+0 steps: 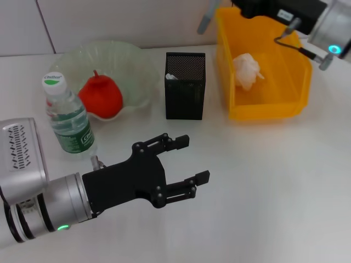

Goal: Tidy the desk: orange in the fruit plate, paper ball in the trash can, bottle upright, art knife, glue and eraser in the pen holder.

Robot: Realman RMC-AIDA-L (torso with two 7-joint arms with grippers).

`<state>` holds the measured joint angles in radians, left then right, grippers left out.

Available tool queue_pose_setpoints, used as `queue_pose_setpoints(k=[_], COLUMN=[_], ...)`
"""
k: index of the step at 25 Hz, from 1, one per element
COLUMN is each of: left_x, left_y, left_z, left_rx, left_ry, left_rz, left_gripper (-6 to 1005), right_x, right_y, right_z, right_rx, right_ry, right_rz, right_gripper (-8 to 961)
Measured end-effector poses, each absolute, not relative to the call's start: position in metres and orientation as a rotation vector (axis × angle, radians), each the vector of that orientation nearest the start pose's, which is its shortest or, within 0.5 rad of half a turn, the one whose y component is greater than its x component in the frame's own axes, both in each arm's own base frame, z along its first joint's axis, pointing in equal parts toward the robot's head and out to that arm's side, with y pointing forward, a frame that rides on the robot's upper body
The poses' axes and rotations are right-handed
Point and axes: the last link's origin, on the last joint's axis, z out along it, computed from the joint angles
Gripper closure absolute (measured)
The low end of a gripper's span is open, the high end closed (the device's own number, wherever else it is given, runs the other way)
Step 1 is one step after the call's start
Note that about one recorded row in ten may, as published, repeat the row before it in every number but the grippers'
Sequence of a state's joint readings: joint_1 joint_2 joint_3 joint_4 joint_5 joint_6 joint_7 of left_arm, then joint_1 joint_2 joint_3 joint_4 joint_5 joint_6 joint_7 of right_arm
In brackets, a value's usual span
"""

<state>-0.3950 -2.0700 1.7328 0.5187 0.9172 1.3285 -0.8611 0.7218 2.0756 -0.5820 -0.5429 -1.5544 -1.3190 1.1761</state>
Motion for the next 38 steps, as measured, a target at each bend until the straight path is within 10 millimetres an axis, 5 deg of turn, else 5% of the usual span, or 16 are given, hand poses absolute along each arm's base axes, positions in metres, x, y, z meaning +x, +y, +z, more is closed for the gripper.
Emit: queue_pose_setpoints(k=[12,24,38], left_x=[-0.219,-0.22,-0.22], left_y=[0.279,0.284,0.287], left_z=[-0.09,-0.089,-0.085], left_rx=[-2.71,-2.705,-2.685], left_ry=[-0.248,-0.25,-0.267], left_rz=[-1.027,-1.007,-1.023], left_gripper=[219,219,220], right_x=[0.17,0.187,0.199], right_y=[0.435,0.436,0.42], right_z=[0.006,-0.006,-0.011], right_rx=[-2.326,-2.316,-2.372], right_ry=[0.392,0.462,0.467], right_rz=[0.965,0.85,0.849], right_gripper=[811,810,631])
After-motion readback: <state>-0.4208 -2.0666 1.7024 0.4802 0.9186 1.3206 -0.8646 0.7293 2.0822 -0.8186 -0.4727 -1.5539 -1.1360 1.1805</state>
